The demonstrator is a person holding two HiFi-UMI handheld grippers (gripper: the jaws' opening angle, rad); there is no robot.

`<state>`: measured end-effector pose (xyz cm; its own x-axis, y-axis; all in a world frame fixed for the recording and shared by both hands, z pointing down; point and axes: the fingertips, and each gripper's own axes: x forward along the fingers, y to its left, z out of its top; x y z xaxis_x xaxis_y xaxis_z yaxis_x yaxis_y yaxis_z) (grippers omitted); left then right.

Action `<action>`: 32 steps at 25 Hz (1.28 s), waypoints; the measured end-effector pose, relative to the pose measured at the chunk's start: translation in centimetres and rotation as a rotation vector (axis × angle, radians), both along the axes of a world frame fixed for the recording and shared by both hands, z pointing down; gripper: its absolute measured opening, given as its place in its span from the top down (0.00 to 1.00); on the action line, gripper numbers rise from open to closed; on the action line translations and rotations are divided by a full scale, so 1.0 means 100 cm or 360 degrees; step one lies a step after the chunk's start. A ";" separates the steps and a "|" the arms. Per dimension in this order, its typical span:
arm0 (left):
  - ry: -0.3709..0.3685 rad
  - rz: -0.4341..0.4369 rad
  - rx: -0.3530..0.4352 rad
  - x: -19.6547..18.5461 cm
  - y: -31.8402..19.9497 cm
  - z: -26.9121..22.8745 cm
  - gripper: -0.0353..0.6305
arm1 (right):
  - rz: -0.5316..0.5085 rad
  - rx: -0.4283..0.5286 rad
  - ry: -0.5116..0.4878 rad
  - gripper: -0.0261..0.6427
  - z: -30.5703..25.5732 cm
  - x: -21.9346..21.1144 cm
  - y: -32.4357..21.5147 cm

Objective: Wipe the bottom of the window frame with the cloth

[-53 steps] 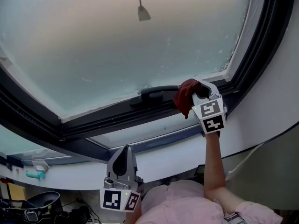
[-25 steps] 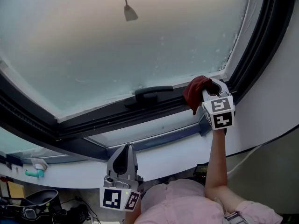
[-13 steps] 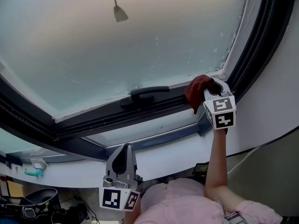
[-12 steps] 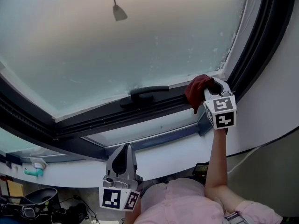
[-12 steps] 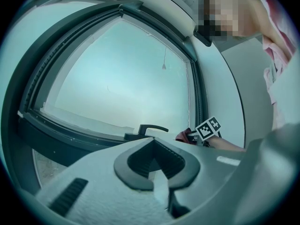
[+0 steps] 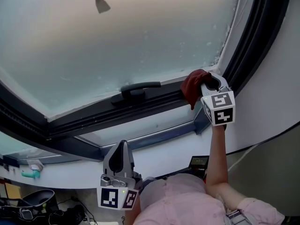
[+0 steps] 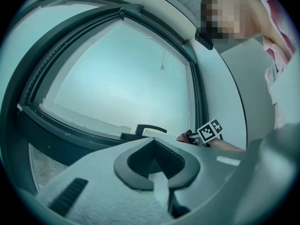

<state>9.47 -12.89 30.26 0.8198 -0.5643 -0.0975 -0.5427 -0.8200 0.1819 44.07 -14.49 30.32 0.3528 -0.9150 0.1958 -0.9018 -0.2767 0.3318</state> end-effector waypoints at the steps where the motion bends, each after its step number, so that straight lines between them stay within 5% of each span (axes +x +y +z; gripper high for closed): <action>1: 0.0004 -0.0006 0.0009 0.001 -0.001 -0.001 0.95 | 0.0001 0.0004 0.0011 0.86 0.000 -0.001 0.000; 16: -0.0005 -0.0190 0.0041 -0.037 -0.014 0.005 0.95 | 0.0104 0.0040 0.0111 0.86 -0.001 0.009 0.007; 32: -0.0007 -0.0124 0.0001 -0.043 -0.014 0.022 0.95 | 0.0428 -0.0011 0.0245 0.87 -0.002 0.046 0.022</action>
